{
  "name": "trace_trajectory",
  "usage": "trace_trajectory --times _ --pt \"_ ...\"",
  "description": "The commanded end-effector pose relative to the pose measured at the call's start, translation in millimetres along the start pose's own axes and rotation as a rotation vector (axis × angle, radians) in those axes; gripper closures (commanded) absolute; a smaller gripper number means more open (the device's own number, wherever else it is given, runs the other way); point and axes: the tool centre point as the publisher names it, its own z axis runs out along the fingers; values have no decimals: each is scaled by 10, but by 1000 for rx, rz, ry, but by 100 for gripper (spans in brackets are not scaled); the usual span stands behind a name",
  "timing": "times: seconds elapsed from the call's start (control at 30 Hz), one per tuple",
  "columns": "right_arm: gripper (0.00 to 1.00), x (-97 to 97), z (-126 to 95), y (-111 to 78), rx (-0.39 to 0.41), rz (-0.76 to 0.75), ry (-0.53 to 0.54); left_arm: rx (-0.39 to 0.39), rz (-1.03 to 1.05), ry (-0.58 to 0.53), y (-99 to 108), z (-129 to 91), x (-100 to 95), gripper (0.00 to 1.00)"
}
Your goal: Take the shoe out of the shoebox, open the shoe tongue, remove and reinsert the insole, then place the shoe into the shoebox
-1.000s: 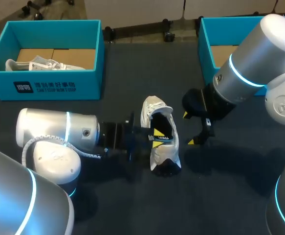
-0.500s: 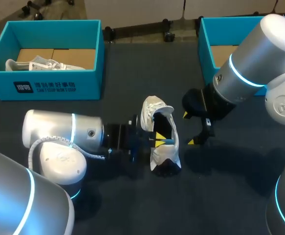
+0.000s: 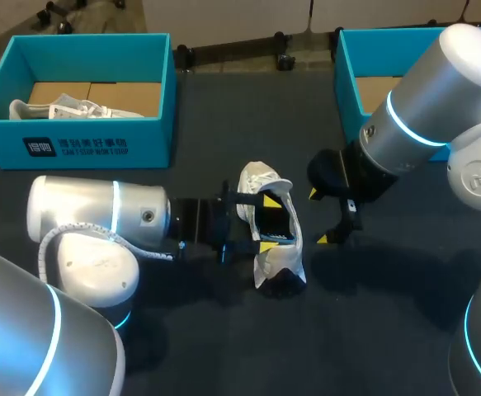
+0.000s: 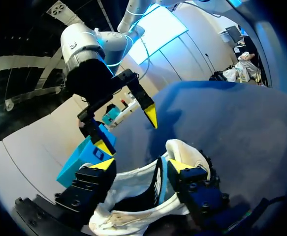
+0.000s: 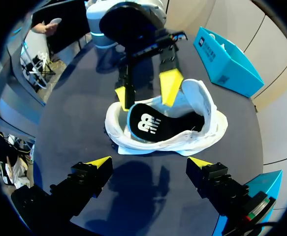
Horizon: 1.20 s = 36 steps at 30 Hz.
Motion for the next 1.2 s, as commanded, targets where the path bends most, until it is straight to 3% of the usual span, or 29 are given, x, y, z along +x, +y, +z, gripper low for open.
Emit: trace_trajectory --times 0.03,0.23,0.33,0.5,0.7,0.77,0.8,1.1,1.2 --pt "0 7 4 -2 1 -1 -1 -6 3 18 -38 -158 -55 12" --pt "0 7 4 -2 1 -1 -1 -9 19 32 -69 -208 -137 16" --pt "0 7 4 -2 1 -1 -1 -9 21 41 -72 -214 -159 23" --pt "0 7 4 -2 1 -1 -1 -3 24 61 -87 -222 -203 51" --pt "0 7 4 -2 1 -1 -1 0 38 101 -119 -266 -252 76" --pt "0 7 4 -2 1 -1 -1 3 43 116 -138 -278 -263 96" --pt "0 7 4 -2 1 -1 -1 5 45 123 -147 -284 -268 100" --pt "0 7 4 -2 1 -1 -1 19 54 225 -247 -378 -331 100" --pt "0 7 4 -2 1 -1 -1 33 39 324 -299 -448 -358 100"
